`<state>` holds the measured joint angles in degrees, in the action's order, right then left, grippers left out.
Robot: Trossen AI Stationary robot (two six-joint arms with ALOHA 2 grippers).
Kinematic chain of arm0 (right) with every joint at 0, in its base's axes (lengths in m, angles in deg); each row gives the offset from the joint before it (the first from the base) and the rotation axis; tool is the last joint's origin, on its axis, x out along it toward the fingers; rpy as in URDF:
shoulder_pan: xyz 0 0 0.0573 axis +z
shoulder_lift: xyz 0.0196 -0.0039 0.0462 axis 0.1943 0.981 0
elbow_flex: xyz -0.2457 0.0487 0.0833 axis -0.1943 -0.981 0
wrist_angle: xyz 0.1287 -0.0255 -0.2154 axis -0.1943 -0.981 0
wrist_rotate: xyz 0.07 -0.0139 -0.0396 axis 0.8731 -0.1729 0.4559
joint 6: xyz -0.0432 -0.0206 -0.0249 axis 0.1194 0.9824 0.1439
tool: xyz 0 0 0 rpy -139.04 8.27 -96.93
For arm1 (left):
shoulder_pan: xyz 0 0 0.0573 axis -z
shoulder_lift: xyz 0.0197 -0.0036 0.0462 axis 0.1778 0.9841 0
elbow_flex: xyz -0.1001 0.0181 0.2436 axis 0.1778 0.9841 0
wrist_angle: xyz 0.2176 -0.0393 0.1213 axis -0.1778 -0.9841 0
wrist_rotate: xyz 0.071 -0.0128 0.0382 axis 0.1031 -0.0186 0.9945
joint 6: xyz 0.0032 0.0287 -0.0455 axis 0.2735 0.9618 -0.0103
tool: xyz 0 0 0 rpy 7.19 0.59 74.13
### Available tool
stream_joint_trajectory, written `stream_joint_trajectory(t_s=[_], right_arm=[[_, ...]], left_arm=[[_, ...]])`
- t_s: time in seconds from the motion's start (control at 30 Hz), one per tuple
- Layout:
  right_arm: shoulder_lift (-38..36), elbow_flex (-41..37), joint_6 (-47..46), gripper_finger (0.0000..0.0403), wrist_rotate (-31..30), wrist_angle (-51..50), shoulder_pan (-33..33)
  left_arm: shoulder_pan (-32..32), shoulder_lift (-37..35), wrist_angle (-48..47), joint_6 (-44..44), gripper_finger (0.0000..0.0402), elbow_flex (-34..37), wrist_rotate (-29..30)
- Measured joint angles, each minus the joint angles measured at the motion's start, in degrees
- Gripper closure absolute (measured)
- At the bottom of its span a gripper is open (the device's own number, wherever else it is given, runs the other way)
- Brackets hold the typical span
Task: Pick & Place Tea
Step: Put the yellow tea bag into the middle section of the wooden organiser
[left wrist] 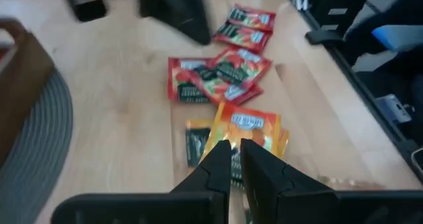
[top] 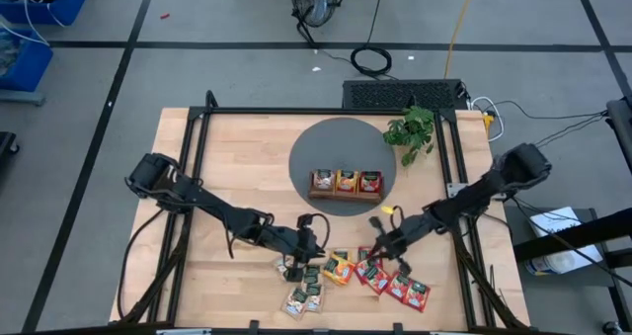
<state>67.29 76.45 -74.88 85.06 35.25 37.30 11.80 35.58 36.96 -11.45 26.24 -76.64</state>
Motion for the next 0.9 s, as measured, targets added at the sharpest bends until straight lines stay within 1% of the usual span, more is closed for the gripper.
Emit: stream_joint_trajectory(t_s=[0.13, 0.27, 0.37, 0.47, 0.57, 0.73, 0.83, 0.9], right_arm=[[7.1, 8.6, 0.9, 0.0402, 0.6, -3.2, 0.3], [13.3, 16.4, 3.6, 0.0396, 2.1, -8.0, -0.1], [17.0, 20.5, 4.8, 0.0395, 6.0, -9.1, -1.5], [19.9, 22.3, 4.1, 0.0398, 9.6, -9.9, -3.6], [21.9, 22.3, 2.3, 0.0402, 9.9, -10.7, -5.7], [24.2, 22.0, -0.8, 0.0402, 9.3, -10.6, -8.9], [24.3, 21.4, -0.9, 0.0402, 9.1, -10.6, -10.0], [24.3, 20.6, -1.5, 0.0403, 7.3, -10.6, -10.4]], left_arm=[[-0.1, 0.0, 0.2, 0.7, 0.0360, 0.0, 0.3], [-0.3, 0.0, -0.2, 1.1, 0.0360, 0.6, 0.6], [-0.3, 0.0, -1.2, 1.1, 0.0360, 0.6, 1.6], [-0.3, 0.0, -1.4, 0.7, 0.0360, 0.7, 1.6], [-0.2, 0.0, -2.0, 0.6, 0.0360, 0.8, 1.6], [-0.2, 0.0, -2.3, 0.4, 0.0360, 0.8, 1.8], [-0.2, 0.0, -2.2, 0.5, 0.0360, 0.8, 1.8], [-0.2, 0.0, -2.2, 0.5, 0.0360, 0.8, 1.8]])
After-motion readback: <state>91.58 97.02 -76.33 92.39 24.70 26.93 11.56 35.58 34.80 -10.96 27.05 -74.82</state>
